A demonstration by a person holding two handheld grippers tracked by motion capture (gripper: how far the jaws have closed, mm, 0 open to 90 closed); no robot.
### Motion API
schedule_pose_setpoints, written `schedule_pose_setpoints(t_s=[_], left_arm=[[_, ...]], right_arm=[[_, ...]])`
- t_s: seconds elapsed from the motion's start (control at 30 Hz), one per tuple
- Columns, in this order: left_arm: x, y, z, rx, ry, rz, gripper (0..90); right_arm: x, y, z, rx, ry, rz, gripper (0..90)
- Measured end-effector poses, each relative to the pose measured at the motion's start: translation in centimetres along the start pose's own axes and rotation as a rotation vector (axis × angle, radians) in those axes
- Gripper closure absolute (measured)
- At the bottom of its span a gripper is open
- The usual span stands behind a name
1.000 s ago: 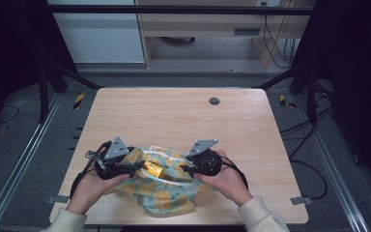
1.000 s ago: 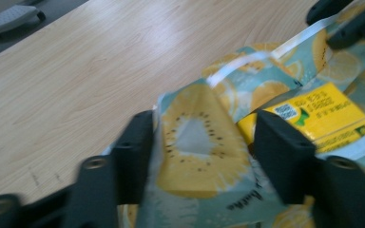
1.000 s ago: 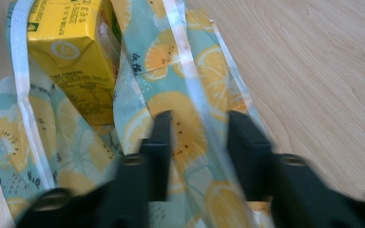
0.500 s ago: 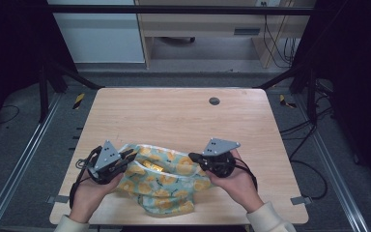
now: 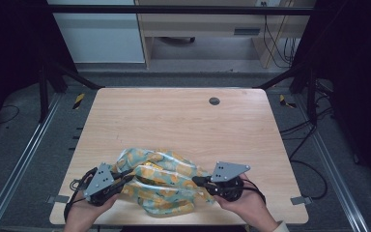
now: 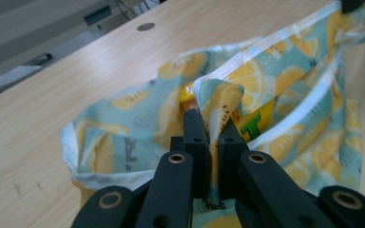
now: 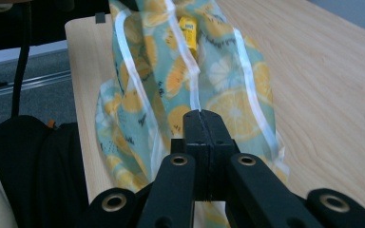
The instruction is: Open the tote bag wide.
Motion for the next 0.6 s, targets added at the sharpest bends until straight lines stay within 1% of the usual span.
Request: schedule_pose_setpoints(t_s=[0.03, 0.07, 0.1, 0.13, 0.17, 0.2, 0.23, 0.27, 0.3, 0.33, 0.37, 0.4, 0.43, 0.53, 0.6], left_arm=[[0.5, 0.0, 0.0, 0.005, -0.016, 0.009, 86.8], [1.0, -0.1, 0.0, 0.018, -0.012, 0.018, 87.2], [1.3, -0.2, -0.2, 0.042, -0.008, 0.029, 87.6], [1.9, -0.5, -0.6, 0.093, -0.007, 0.059, 87.7], [1.9, -0.5, -0.6, 0.093, -0.007, 0.059, 87.7], [2.3, -0.8, -0.9, 0.102, -0.02, 0.088, 87.7], [2.7, -1.4, -1.2, 0.091, -0.066, 0.133, 87.7], [2.8, -1.7, -1.5, 0.095, -0.081, 0.152, 87.7], [2.8, -1.7, -1.5, 0.095, -0.081, 0.152, 87.7], [2.9, -1.9, -1.7, 0.098, -0.092, 0.166, 87.7], [3.1, -2.2, -2.1, 0.101, -0.113, 0.186, 87.6], [3.1, -2.2, -2.1, 0.101, -0.113, 0.186, 87.5], [3.1, -2.4, -2.2, 0.103, -0.131, 0.199, 87.5], [3.4, -2.9, -2.2, 0.115, -0.127, 0.214, 87.7], [3.5, -3.0, -2.2, 0.113, -0.125, 0.215, 87.8]], right_arm=[[0.3, -0.1, 0.0, -0.005, -0.006, 0.003, 90.0], [0.6, -0.2, -0.1, -0.011, -0.009, 0.008, 90.0], [0.8, -0.4, -0.1, -0.014, -0.012, 0.014, 90.0], [1.5, -0.8, -0.1, -0.022, -0.016, 0.04, 90.0], [1.5, -0.8, -0.1, -0.022, -0.016, 0.04, 90.0], [2.2, -1.3, -0.1, -0.03, -0.024, 0.072, 90.0], [2.5, -1.6, -0.1, -0.032, -0.024, 0.087, 90.0], [2.8, -1.9, 0.0, -0.031, -0.024, 0.103, 90.0], [2.8, -1.9, 0.0, -0.031, -0.024, 0.103, 90.0], [3.1, -2.2, 0.0, -0.027, -0.022, 0.123, 90.0], [3.2, -2.4, 0.0, -0.029, -0.022, 0.133, 86.4], [3.0, -2.4, 0.0, -0.035, -0.02, 0.12, 83.1], [2.8, -2.3, 0.0, -0.037, -0.026, 0.11, 78.8], [2.1, -2.0, -0.1, -0.023, -0.031, 0.09, 67.6], [1.7, -1.9, -0.4, -0.008, -0.033, 0.093, 57.4]])
Point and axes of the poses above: each handheld gripper's, and its own axes: y roughly backward along the jaws, x roughly out of its underside, z roughly to its left, the point moved 7 cm from there along -y, roughly forward along the jaws, and after that the axes turned 11 degrees about z, right-handed, at the moved point
